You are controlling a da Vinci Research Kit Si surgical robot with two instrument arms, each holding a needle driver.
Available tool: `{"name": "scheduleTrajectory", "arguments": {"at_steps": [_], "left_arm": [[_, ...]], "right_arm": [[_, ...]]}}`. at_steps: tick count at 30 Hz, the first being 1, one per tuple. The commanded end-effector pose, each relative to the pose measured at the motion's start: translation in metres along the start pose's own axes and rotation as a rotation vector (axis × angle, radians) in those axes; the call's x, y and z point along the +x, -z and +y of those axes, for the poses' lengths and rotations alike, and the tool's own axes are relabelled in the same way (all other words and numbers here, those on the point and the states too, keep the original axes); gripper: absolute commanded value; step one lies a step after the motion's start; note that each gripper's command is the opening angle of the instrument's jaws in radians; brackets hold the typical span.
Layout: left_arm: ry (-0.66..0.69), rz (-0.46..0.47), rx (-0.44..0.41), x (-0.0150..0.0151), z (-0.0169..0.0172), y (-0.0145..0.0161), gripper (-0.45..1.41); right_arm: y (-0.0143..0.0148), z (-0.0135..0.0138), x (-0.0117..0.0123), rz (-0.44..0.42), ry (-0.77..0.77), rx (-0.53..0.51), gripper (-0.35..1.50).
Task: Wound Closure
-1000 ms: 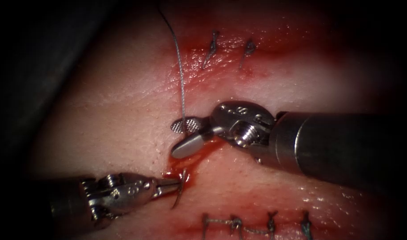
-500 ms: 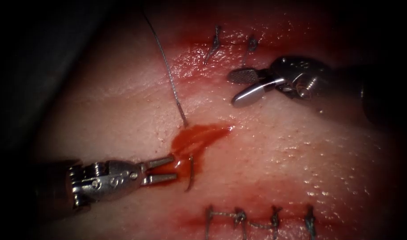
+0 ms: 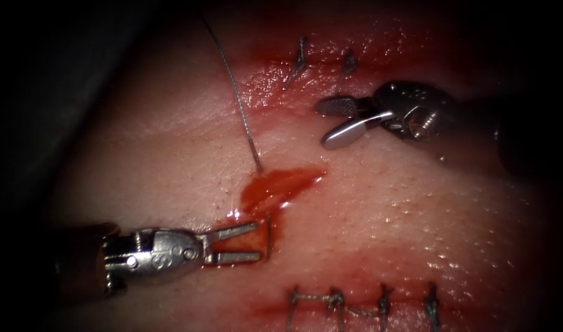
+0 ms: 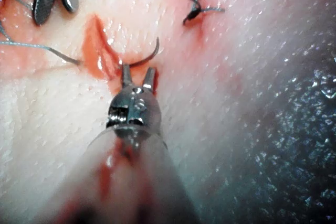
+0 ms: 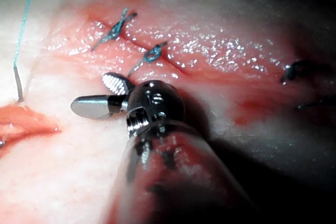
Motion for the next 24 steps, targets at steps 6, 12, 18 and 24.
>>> {"name": "scheduleTrajectory", "arguments": {"at_steps": [6,12,18,24], "left_arm": [[-0.032,0.008,0.059,0.0022,0.0002,-0.0021,0.88],[-0.047,-0.020,0.120,0.0017,-0.0009,-0.0022,0.83],[-0.049,-0.042,0.140,0.0002,-0.0014,-0.0027,0.61],[0.137,-0.044,0.056,0.0000,-0.0013,-0.0025,-0.45]], "right_arm": [[-0.0018,-0.0003,-0.0015,0.002,0.011,0.001,1.36],[-0.0019,-0.0005,-0.0016,0.002,0.011,-0.001,1.38],[-0.0021,-0.0010,-0.0016,0.006,0.009,-0.002,1.38],[-0.0015,-0.0016,-0.0016,0.047,0.078,0.010,0.83]]}}
